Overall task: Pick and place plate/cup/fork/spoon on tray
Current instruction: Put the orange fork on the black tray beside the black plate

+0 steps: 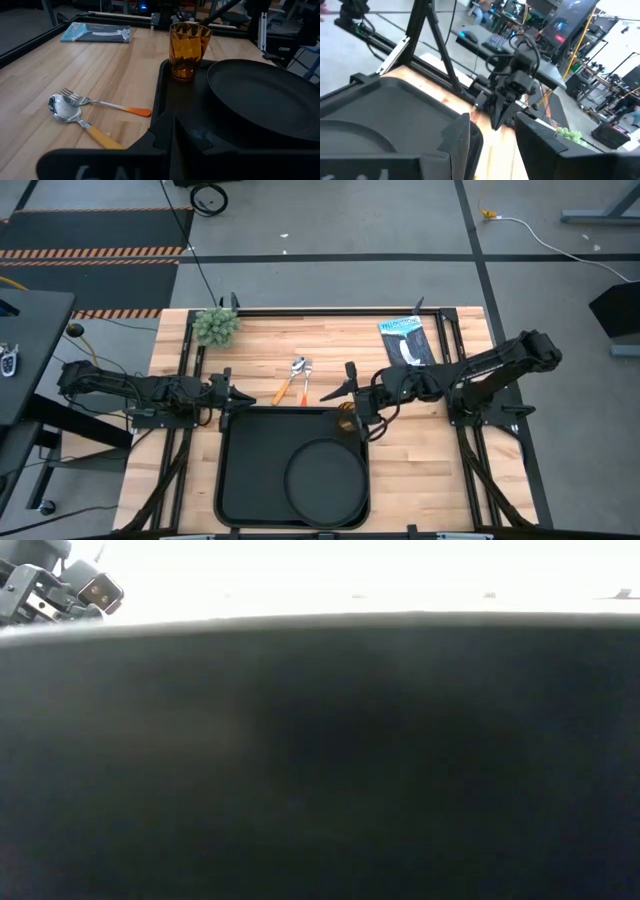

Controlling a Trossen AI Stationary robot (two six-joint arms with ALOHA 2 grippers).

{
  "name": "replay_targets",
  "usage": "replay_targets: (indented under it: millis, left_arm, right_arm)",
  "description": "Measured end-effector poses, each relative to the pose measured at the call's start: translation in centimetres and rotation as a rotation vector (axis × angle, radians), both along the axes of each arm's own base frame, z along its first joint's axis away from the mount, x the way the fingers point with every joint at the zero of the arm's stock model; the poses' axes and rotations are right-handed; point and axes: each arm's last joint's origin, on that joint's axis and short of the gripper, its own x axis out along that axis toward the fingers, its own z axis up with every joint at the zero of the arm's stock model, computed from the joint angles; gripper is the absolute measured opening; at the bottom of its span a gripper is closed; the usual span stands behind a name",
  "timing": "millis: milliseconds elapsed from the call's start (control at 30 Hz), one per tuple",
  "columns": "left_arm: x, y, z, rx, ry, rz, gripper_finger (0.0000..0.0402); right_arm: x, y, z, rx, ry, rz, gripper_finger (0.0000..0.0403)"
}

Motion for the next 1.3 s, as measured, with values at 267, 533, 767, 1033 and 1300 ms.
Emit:
replay_targets:
  millis: [267,533,767,1033,1300]
  left_arm:
    - [0.2,0.1,1.4,-0.062,-0.15,0.065,0.0027]
    - [0.3,0.2,2.8,-0.078,-0.299,0.083,0.0027]
    - [0.2,0.4,3.6,0.016,-0.37,0.168,0.0027]
    - [1.7,0.2,3.2,-0.046,-0.352,0.188,0.0027]
    - [4.1,-0.2,2.4,-0.169,-0.209,0.202,0.0027]
  right_arm:
    - [-3.3,0.1,2.0,0.001,0.035,-0.113,0.0162]
    - [-6.8,-0.6,4.0,0.212,0.058,-0.181,0.0162]
    - [-6.1,-0.4,3.1,0.292,0.113,-0.208,0.0162]
    - [-5.1,-0.5,3.9,0.263,-0.045,-0.309,0.0162]
    - [-5.2,-0.7,4.8,0.351,-0.129,-0.351,0.0162]
